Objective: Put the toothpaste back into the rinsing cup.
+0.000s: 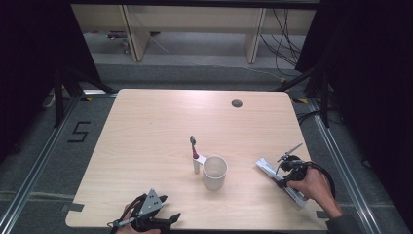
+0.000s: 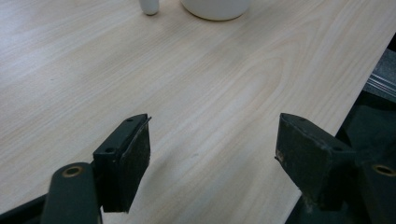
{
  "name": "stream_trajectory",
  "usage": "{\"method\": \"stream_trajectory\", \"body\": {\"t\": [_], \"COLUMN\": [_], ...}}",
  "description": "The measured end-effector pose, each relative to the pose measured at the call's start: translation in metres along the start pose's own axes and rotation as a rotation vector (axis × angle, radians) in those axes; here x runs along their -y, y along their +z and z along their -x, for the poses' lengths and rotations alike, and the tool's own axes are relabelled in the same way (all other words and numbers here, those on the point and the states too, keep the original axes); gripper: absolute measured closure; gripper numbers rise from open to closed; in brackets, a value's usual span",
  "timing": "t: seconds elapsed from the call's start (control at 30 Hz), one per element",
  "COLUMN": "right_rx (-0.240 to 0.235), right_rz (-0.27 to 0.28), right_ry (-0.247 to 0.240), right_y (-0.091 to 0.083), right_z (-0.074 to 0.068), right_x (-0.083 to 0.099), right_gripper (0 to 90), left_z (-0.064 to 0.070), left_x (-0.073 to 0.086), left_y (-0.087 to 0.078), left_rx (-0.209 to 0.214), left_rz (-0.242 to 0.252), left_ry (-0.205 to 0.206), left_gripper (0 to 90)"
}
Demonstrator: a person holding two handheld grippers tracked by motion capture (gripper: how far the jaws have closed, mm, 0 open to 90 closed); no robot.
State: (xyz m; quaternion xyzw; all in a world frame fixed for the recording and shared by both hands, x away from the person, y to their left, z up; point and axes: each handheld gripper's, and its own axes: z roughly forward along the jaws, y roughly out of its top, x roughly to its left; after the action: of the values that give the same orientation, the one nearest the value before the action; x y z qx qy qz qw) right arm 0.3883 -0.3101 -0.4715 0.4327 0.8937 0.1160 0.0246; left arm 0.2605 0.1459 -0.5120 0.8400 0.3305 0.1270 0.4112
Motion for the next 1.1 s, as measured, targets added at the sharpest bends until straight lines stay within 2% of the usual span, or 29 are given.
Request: {"method": "stream_trajectory", "body": {"t": [0.1, 0.13, 0.23, 0.3, 0.43, 0.47, 0.5, 0.53, 0.57, 0.6, 0.67, 0.7, 0.77, 0.8, 0.83, 0.87, 0.93, 0.97, 1.0, 1.1], "right_rx": [0.006, 0.007, 0.010, 0.006, 0.022, 0.022, 0.024, 0.028, 0.028, 0.025, 0.035, 0.035, 0.052, 0.052, 0.056, 0.063, 0.058, 0.063, 0.064, 0.078], "right_rz": [-0.028, -0.032, -0.052, -0.053, -0.098, -0.098, -0.110, -0.119, -0.119, -0.105, -0.124, -0.124, -0.138, -0.138, -0.152, -0.151, -0.157, -0.160, -0.166, -0.161], "right_ry": [0.002, -0.010, -0.012, -0.017, -0.029, -0.029, -0.041, -0.037, -0.037, -0.064, -0.077, -0.077, -0.113, -0.113, -0.090, -0.121, -0.117, -0.118, -0.103, -0.123], "right_y": [-0.001, -0.001, 0.001, 0.001, 0.001, 0.001, 0.003, 0.002, 0.002, 0.004, 0.003, 0.003, 0.006, 0.006, 0.005, 0.006, 0.005, 0.006, 0.005, 0.007], "right_z": [-0.003, -0.002, -0.003, -0.003, -0.005, -0.005, -0.006, -0.006, -0.006, -0.005, -0.007, -0.007, -0.007, -0.007, -0.010, -0.008, -0.009, -0.010, -0.011, -0.011], "right_x": [-0.002, -0.003, -0.005, -0.006, -0.010, -0.010, -0.012, -0.013, -0.013, -0.013, -0.016, -0.016, -0.018, -0.018, -0.019, -0.020, -0.021, -0.021, -0.021, -0.020], "right_gripper": [75.6, 75.6, 75.7, 75.7, 75.8, 75.8, 75.8, 75.8, 75.8, 75.9, 75.8, 75.8, 75.9, 75.9, 75.9, 75.9, 75.9, 76.0, 76.0, 76.0], "left_z": [0.001, -0.001, 0.001, 0.000, 0.001, 0.003, 0.001, 0.000, 0.000, 0.002, 0.002, 0.000, 0.002, 0.003, 0.002, 0.001, 0.000, 0.002, 0.001, 0.002], "left_x": [0.001, 0.000, 0.001, 0.001, 0.001, 0.001, 0.001, 0.001, 0.001, 0.001, 0.001, 0.001, 0.001, 0.001, 0.001, 0.001, 0.001, 0.001, 0.001, 0.001], "left_y": [0.000, 0.000, 0.001, 0.000, 0.001, 0.002, 0.000, 0.001, 0.001, 0.001, 0.001, 0.000, 0.001, 0.002, 0.001, 0.001, 0.000, 0.001, 0.001, 0.001], "left_rx": [-0.004, -0.005, -0.006, -0.007, -0.003, 0.001, -0.001, -0.005, -0.005, -0.001, 0.001, -0.010, -0.001, 0.000, 0.000, 0.002, -0.009, 0.001, -0.001, -0.001], "left_rz": [0.011, 0.000, 0.007, 0.001, 0.008, 0.028, 0.005, 0.007, 0.007, 0.017, 0.018, 0.004, 0.017, 0.027, 0.018, 0.016, 0.001, 0.017, 0.009, 0.017], "left_ry": [-0.002, 0.012, 0.000, 0.008, -0.002, -0.023, 0.002, 0.000, 0.000, -0.011, -0.011, 0.006, -0.011, -0.020, -0.010, -0.008, 0.008, -0.010, -0.002, -0.012], "left_gripper": [26.1, 26.1, 26.1, 26.2, 26.2, 26.2, 26.2, 26.2, 26.2, 26.2, 26.2, 26.2, 26.2, 26.2, 26.2, 26.2, 26.2, 26.2, 26.2, 26.2]}}
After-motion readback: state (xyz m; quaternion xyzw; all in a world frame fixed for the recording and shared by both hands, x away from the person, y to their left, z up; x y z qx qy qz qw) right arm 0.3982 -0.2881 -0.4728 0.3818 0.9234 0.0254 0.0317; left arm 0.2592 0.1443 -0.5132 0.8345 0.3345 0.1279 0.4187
